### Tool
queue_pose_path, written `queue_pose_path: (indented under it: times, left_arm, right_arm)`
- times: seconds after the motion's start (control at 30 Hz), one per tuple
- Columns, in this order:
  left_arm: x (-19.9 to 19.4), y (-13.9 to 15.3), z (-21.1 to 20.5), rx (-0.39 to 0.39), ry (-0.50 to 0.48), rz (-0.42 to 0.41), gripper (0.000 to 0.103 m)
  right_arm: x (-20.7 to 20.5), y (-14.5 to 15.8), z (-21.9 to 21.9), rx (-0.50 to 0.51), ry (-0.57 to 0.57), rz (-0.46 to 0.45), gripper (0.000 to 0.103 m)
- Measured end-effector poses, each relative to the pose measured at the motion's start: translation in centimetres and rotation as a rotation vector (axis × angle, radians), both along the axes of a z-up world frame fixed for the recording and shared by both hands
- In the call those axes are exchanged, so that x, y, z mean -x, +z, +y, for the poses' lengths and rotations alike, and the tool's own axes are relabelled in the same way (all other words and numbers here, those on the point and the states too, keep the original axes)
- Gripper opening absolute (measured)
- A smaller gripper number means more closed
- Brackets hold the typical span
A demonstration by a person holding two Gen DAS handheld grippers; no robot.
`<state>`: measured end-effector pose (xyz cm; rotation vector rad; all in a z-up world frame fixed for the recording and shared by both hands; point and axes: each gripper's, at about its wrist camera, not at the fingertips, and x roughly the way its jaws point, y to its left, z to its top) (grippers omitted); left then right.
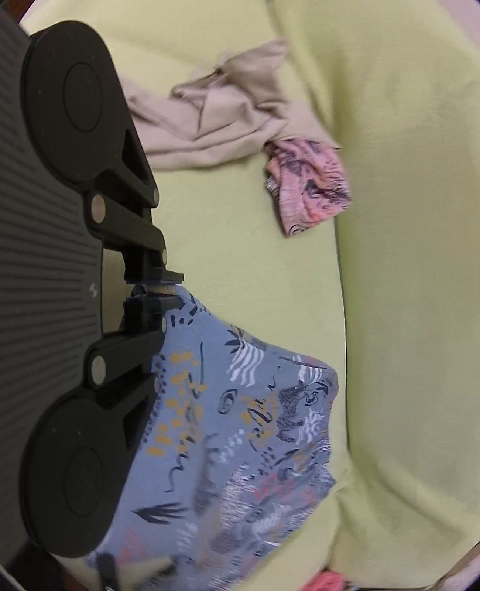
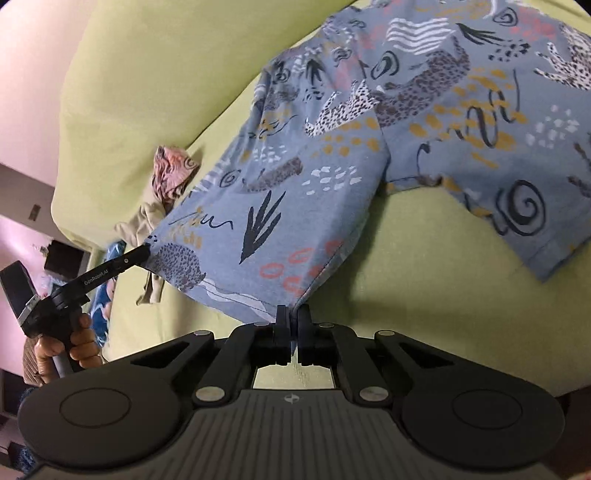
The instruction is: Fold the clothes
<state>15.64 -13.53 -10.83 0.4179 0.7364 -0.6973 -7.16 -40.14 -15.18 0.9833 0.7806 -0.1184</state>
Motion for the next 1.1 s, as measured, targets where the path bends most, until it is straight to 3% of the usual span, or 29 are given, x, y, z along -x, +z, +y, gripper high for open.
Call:
queue_pose_path:
  times: [0.1, 0.17, 0.23, 0.27, 0.37, 0.5, 0.6, 0.63, 0.7, 0.77, 0.97, 1.1]
  left_arm:
    - [1.0, -2.3, -0.8, -0.093, 0.0, -0.032, 0.006]
    - [1.7, -3.8, -1.4, -0.155, 0.0, -0.054, 0.006]
    - [2.4, -5.0, -2.0, -0.211, 0.002, -0.072, 0.008]
    - [2.8, -4.5, -2.1, -0.219, 0.009, -0.076, 0.01]
    - [5.1, -2.5, -2.7, -0.233, 0.004, -0.136, 0.012]
    - [14.1, -1.7, -7.2, -0.258, -0.327, -0.279, 0.012]
    - [20.9, -1.2, -10.6, -0.273, -0.577, -0.385, 0.021]
    - [23.1, -1.0, -11.8, -0.277, -0.66, -0.42, 0.029]
    - [27.4, -1.0, -14.0, -0.288, -0.816, -0.482, 0.03]
    - [30.4, -2.7, -16.4, -0.314, -0.909, -0.507, 0.03]
    - [32.6, -6.7, -20.5, -0.399, -0.971, -0.477, 0.03]
    - [32.7, -9.1, -21.4, -0.469, -0.982, -0.559, 0.031]
  right_arm:
    - [-0.7, -1.9, 0.1, -0.01, 0.009, 0.065, 0.004]
    - [-0.4, -2.3, -0.4, -0.04, 0.012, 0.052, 0.013]
    - [0.4, -1.5, -0.9, -0.041, 0.033, 0.032, 0.041]
    - [1.2, -0.8, -1.4, -0.026, 0.041, 0.007, 0.046]
    - [5.3, 0.9, -3.6, 0.047, 0.06, -0.05, 0.048]
    - [13.0, 1.3, -5.9, 0.252, -0.042, -0.018, 0.048]
    - [17.3, 1.0, -8.0, 0.423, -0.122, 0.065, 0.048]
    - [18.4, 0.9, -8.7, 0.458, -0.147, 0.089, 0.048]
    - [20.3, 1.1, -9.9, 0.506, -0.187, 0.096, 0.048]
    - [21.9, 1.4, -11.0, 0.546, -0.213, 0.096, 0.048]
    - [24.1, 1.3, -12.5, 0.687, -0.129, 0.105, 0.053]
    - [22.3, 0.9, -11.5, 0.899, 0.025, 0.126, 0.053]
